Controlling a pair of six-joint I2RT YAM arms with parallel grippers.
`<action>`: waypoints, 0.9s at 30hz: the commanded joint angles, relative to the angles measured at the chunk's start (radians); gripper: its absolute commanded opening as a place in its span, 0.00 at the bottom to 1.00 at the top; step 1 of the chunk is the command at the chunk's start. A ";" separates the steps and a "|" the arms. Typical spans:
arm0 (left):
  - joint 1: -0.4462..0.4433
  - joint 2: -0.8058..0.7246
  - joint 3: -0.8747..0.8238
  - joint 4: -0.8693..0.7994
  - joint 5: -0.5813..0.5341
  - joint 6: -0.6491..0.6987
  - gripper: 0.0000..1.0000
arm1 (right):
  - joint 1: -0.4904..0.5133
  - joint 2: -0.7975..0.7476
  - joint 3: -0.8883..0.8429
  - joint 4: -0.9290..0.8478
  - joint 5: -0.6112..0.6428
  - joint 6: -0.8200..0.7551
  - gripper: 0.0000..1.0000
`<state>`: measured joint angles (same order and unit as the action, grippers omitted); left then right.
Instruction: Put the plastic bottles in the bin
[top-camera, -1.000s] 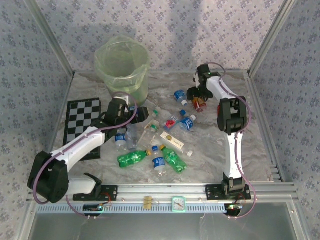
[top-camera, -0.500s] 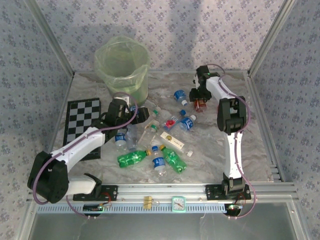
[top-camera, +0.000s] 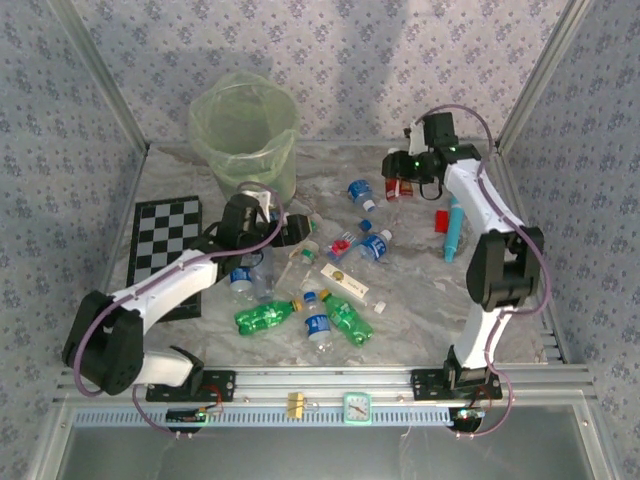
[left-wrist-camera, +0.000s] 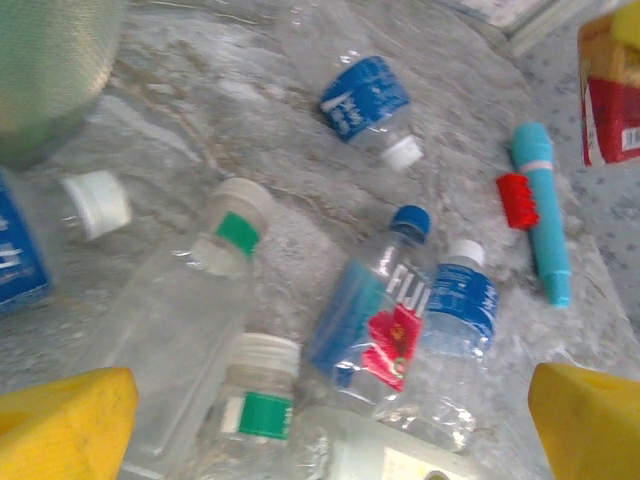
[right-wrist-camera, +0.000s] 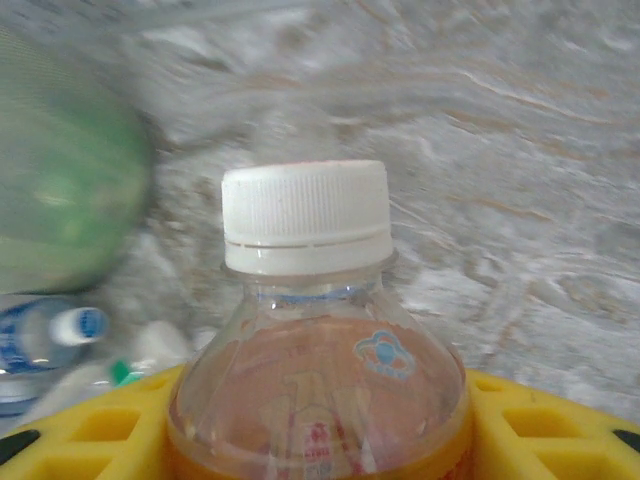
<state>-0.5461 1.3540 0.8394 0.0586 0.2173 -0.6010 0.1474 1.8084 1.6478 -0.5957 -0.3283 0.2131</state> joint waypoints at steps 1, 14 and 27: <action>-0.018 0.020 0.067 0.116 0.138 0.038 1.00 | 0.031 -0.082 -0.090 0.118 -0.105 0.117 0.52; -0.141 0.107 0.208 0.025 0.191 0.247 1.00 | 0.283 -0.281 -0.350 0.351 0.017 0.396 0.50; -0.158 0.154 0.237 0.012 0.182 0.240 1.00 | 0.403 -0.319 -0.415 0.442 0.070 0.505 0.49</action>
<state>-0.6968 1.5021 1.0359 0.0704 0.3943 -0.3813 0.5285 1.5150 1.2579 -0.2085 -0.2832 0.6647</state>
